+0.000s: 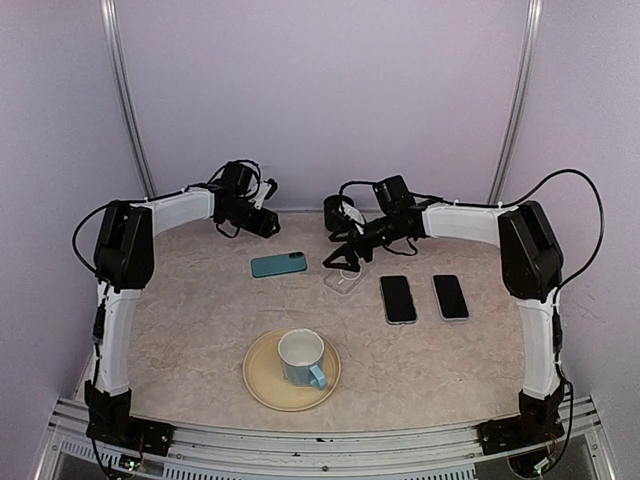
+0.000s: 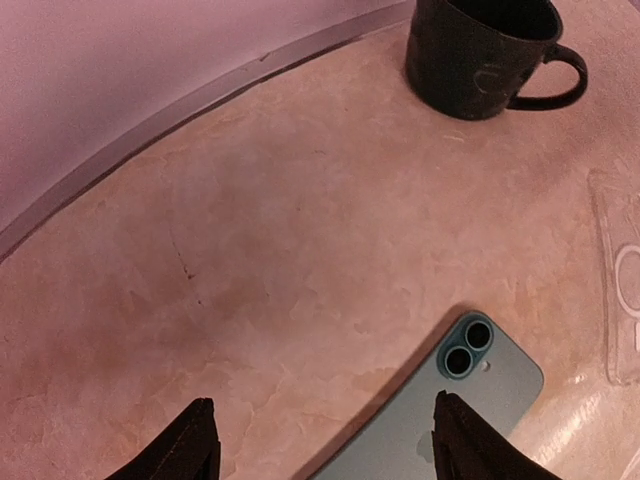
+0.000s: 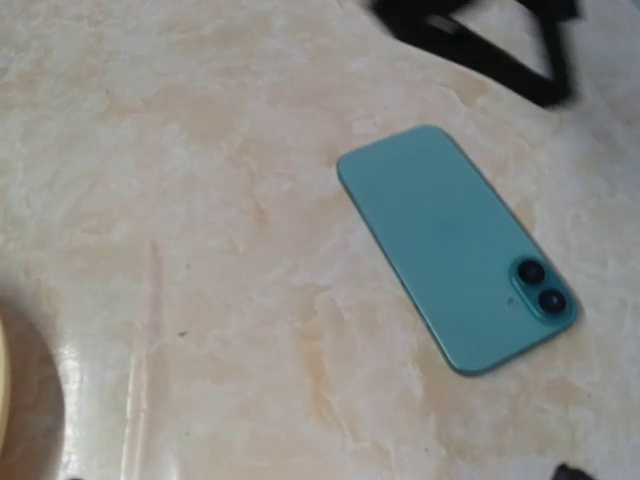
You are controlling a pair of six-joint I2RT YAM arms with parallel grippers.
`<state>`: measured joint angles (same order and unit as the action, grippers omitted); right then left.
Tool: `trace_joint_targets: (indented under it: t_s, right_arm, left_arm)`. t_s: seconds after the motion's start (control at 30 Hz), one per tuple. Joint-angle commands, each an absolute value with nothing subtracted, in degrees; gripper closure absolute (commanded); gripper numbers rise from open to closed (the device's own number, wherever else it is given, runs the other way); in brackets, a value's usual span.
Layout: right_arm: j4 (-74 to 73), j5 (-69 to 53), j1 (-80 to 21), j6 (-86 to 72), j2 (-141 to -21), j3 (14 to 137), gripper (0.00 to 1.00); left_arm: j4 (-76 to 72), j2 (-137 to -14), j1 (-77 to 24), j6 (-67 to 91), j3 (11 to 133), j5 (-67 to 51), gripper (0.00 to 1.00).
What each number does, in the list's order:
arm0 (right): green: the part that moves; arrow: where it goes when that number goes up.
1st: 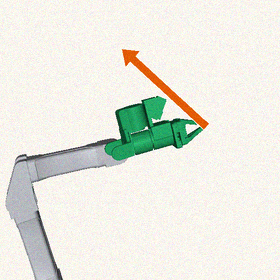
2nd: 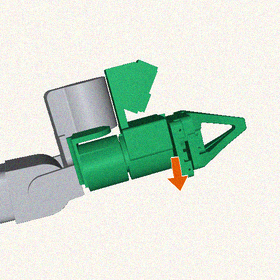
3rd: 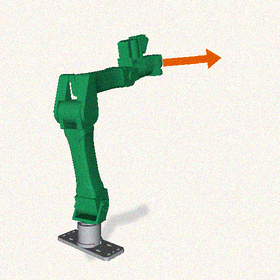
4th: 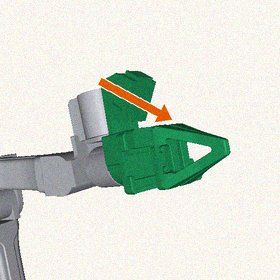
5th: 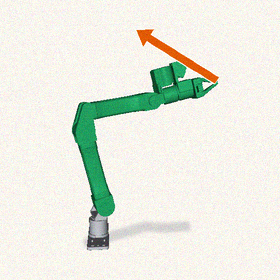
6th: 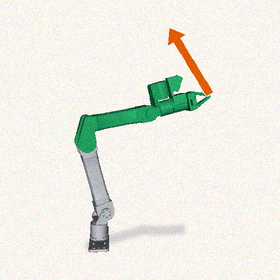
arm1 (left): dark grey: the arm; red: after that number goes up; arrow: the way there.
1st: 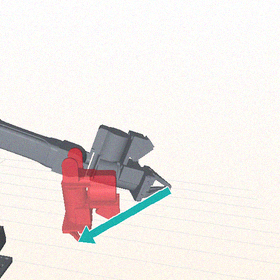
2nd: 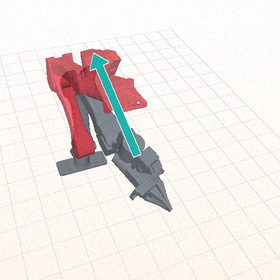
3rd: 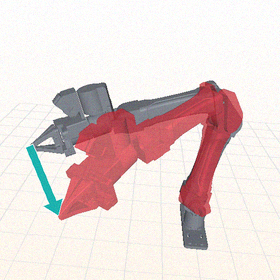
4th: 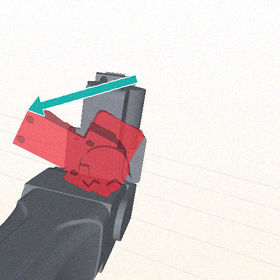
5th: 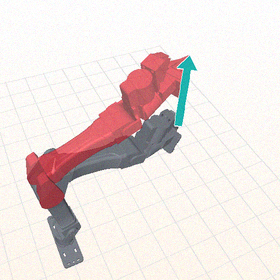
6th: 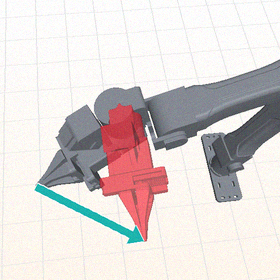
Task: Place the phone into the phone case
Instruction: Move the phone to the center of the board.
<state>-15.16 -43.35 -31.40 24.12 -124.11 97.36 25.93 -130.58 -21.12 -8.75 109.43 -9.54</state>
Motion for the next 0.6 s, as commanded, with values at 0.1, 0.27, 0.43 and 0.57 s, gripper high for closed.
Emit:
trace_joint_targets:
  t_s: [0.1, 0.27, 0.43, 0.57]
  right_arm:
    - [-12.1, -44.83, -31.9, 26.71, -122.56, 96.72, 0.0]
    - [-10.78, -43.69, -31.9, 26.86, -119.24, 92.11, 0.0]
    - [-8.92, -43.34, -32.08, 26.46, -115.23, 87.16, 0.0]
    - [-6.72, -43.62, -32.1, 26.47, -112.28, 83.78, 0.0]
  left_arm:
    - [24.93, -138.85, -24.36, -5.1, 116.02, 2.92, 0.29]
    - [23.61, -140.24, -25.83, -6.15, 116.06, 4.42, 0.31]
    - [23.16, -141.18, -26.71, -6.53, 116.14, 6.18, 0.33]
    - [24.34, -142.14, -27.7, -7.82, 116.19, 7.18, 0.37]
